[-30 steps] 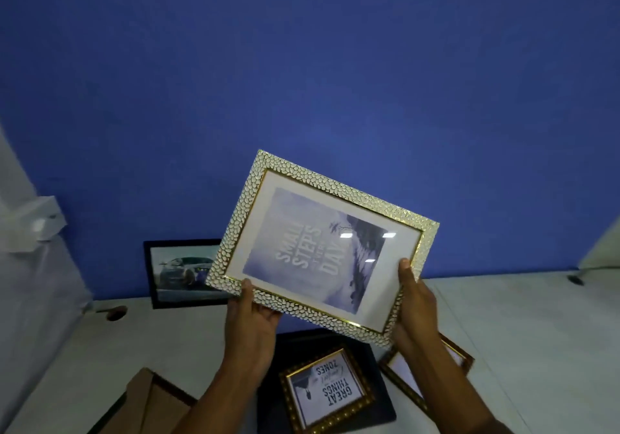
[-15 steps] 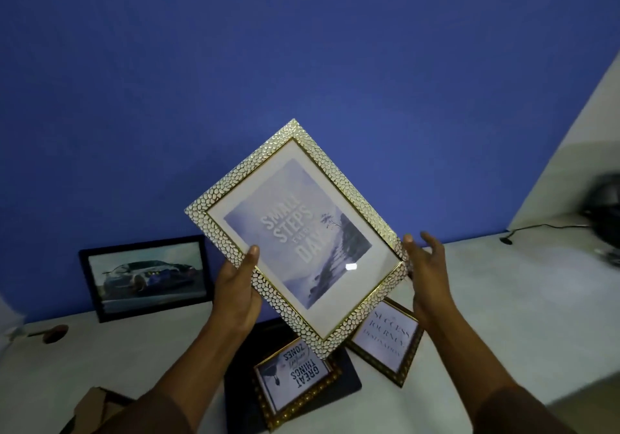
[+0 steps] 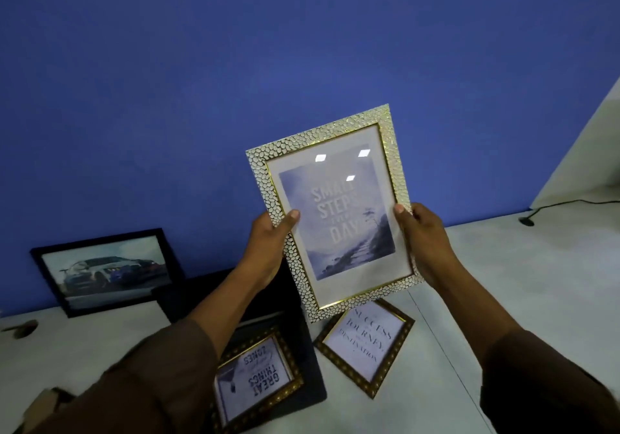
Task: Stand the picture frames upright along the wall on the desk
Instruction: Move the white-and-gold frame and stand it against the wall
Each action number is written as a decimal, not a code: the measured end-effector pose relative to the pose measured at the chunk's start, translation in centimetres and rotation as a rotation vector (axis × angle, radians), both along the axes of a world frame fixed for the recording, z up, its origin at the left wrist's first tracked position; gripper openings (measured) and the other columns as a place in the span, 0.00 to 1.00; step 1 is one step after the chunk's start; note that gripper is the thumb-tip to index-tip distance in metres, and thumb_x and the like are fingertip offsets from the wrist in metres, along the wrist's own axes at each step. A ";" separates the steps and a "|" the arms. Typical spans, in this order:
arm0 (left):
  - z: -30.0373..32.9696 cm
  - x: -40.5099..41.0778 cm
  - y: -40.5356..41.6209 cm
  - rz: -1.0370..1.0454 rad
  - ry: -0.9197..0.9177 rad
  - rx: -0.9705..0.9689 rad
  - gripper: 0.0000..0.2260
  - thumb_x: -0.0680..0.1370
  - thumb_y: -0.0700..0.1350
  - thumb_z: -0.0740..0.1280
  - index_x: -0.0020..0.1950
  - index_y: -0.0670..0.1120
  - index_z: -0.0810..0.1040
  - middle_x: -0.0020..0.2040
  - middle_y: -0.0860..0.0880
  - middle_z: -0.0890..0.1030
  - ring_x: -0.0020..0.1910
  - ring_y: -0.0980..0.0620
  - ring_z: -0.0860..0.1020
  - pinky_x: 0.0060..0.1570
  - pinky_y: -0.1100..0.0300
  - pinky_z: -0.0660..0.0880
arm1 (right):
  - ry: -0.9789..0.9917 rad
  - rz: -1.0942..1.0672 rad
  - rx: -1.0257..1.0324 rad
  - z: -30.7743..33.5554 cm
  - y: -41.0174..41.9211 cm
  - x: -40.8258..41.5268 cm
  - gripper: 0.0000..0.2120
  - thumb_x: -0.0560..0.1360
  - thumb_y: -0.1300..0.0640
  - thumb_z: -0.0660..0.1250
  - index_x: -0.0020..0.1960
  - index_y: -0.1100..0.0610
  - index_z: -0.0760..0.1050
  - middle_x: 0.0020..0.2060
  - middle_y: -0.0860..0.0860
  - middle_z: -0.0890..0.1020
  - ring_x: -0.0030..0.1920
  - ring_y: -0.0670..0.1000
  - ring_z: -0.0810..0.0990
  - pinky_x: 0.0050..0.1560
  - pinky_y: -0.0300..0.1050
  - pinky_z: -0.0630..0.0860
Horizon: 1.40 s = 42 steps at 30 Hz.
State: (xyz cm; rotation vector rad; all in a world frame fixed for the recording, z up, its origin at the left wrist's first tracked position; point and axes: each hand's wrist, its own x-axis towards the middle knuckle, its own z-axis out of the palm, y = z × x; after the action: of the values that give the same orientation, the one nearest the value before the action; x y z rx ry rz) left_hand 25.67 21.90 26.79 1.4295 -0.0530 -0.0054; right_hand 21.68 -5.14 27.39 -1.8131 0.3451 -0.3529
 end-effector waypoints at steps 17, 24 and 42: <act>-7.2 13.1 -11.5 0.058 0.419 0.608 0.10 0.80 0.55 0.65 0.59 0.54 0.74 0.57 0.43 0.82 0.54 0.41 0.83 0.54 0.43 0.82 | 0.092 0.135 -0.334 -13.6 -12.8 16.7 0.16 0.82 0.45 0.62 0.52 0.57 0.80 0.46 0.56 0.79 0.45 0.53 0.77 0.45 0.44 0.67; -13.9 17.8 -10.0 0.164 0.402 0.617 0.20 0.70 0.61 0.65 0.63 0.64 0.71 0.66 0.47 0.79 0.63 0.40 0.79 0.61 0.38 0.78 | 0.149 0.184 -0.468 -16.4 -12.3 21.1 0.15 0.81 0.50 0.66 0.41 0.58 0.75 0.37 0.57 0.79 0.38 0.60 0.78 0.35 0.43 0.64; -16.7 21.9 -10.4 0.156 0.410 0.864 0.21 0.82 0.47 0.63 0.75 0.52 0.66 0.69 0.44 0.77 0.65 0.38 0.77 0.64 0.41 0.76 | 0.201 0.267 -0.512 -22.4 -11.5 26.9 0.13 0.80 0.51 0.68 0.45 0.60 0.81 0.37 0.58 0.85 0.38 0.60 0.84 0.39 0.42 0.67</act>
State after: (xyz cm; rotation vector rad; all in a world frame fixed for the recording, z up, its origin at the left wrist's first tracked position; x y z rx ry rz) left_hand 47.53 11.51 10.09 2.2623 0.4494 -0.2146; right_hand 48.60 -16.63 5.02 -2.3742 0.1515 -0.0705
